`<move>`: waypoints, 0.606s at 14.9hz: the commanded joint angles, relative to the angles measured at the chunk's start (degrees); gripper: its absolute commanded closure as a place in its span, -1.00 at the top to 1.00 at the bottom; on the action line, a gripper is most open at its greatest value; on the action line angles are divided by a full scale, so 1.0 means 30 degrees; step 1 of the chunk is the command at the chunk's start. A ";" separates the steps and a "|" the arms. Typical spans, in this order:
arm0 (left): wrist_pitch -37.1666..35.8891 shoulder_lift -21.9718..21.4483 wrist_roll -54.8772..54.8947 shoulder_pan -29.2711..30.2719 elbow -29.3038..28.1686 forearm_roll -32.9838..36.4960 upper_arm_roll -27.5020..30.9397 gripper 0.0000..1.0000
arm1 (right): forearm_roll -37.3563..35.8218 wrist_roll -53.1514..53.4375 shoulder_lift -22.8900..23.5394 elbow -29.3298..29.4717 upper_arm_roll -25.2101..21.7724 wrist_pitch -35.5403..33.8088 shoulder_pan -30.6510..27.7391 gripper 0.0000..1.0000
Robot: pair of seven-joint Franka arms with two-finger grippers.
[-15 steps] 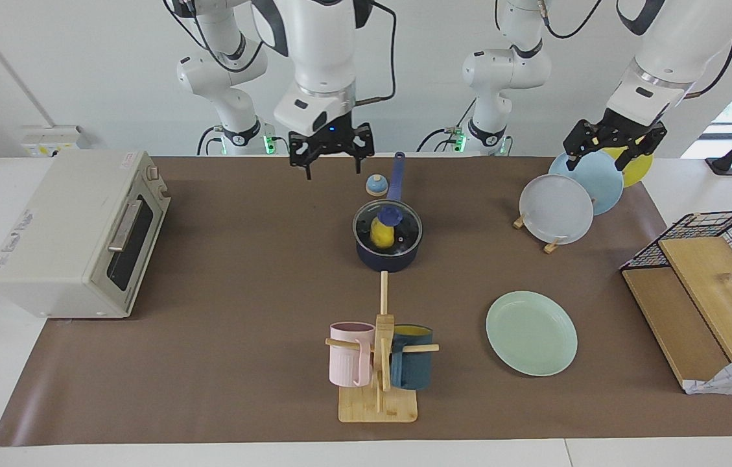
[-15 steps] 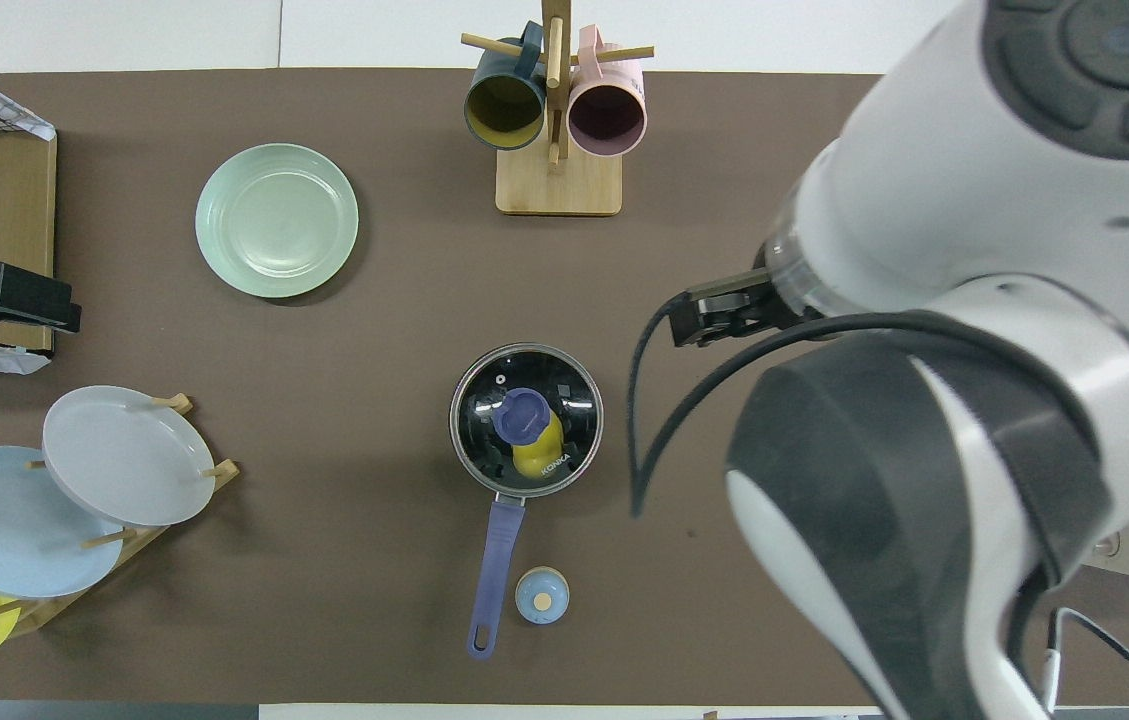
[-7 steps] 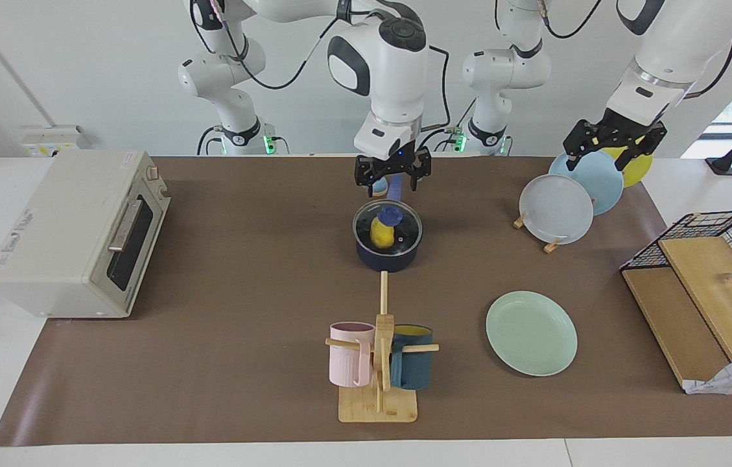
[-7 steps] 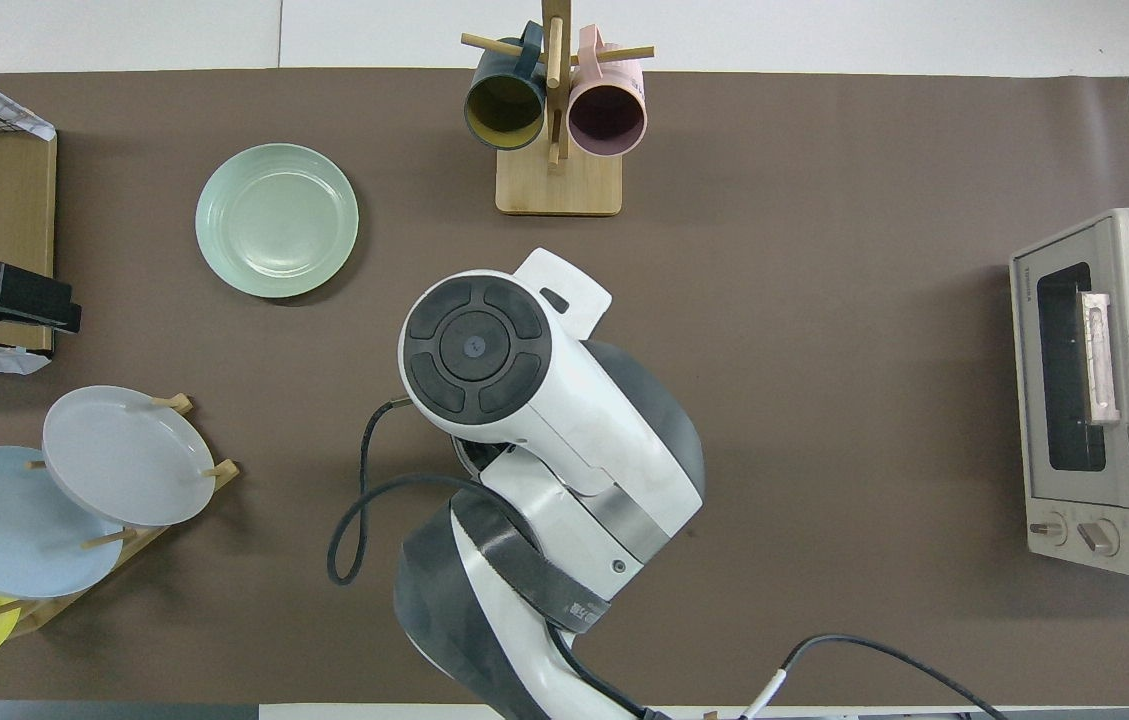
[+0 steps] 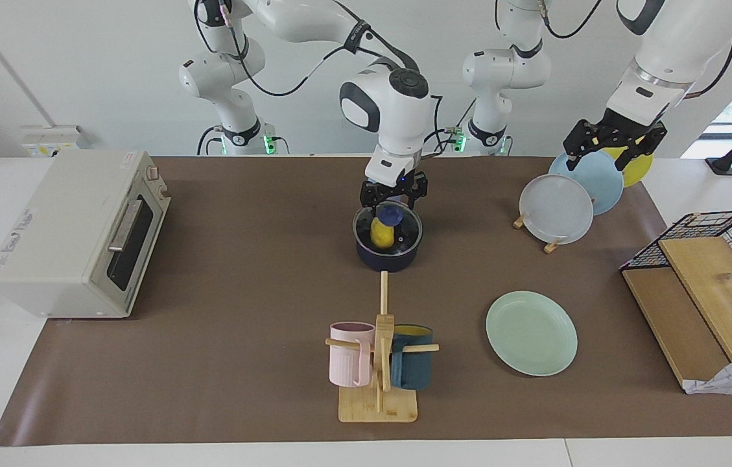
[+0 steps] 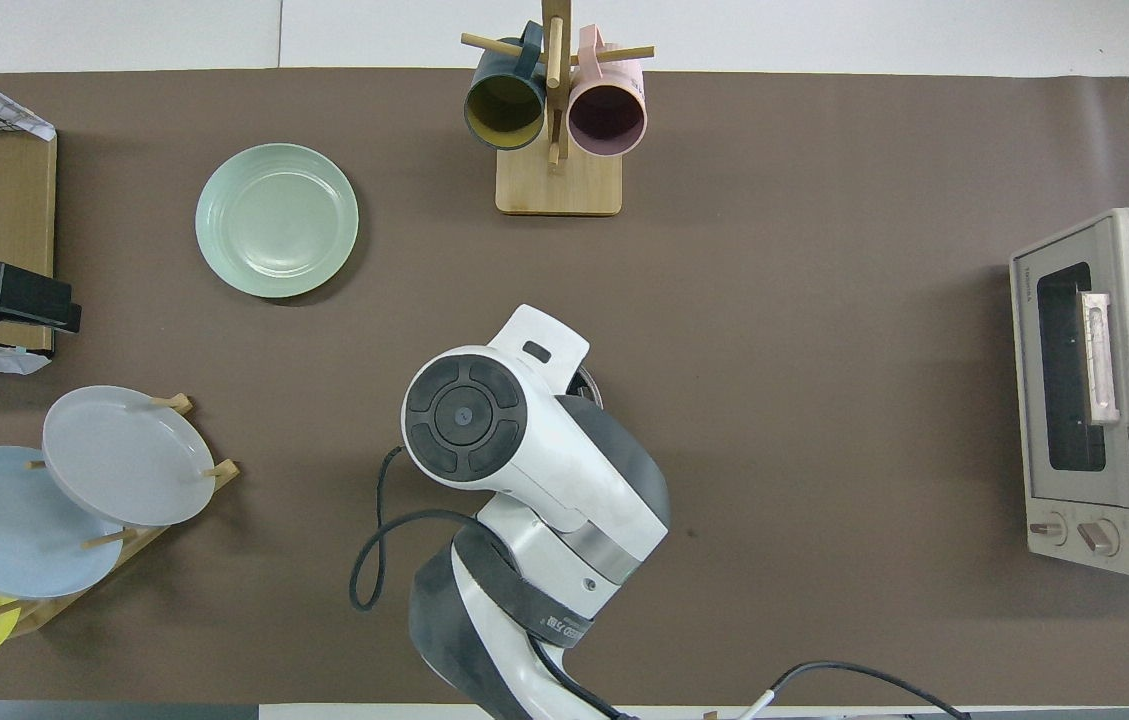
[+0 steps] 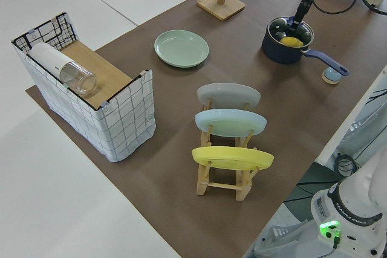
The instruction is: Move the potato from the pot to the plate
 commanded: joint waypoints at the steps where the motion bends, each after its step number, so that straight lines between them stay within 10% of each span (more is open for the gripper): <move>1: -0.0105 -0.0157 0.0216 0.0227 -0.0147 -0.0202 -0.0051 1.00 | -0.0868 0.0429 -0.0573 -0.1081 -0.0008 0.0711 0.0095 1.00; 9: -0.0105 -0.0157 0.0216 0.0227 -0.0147 -0.0202 -0.0051 1.00 | -0.0898 0.0429 -0.0369 -0.1052 -0.0037 0.1590 -0.0433 1.00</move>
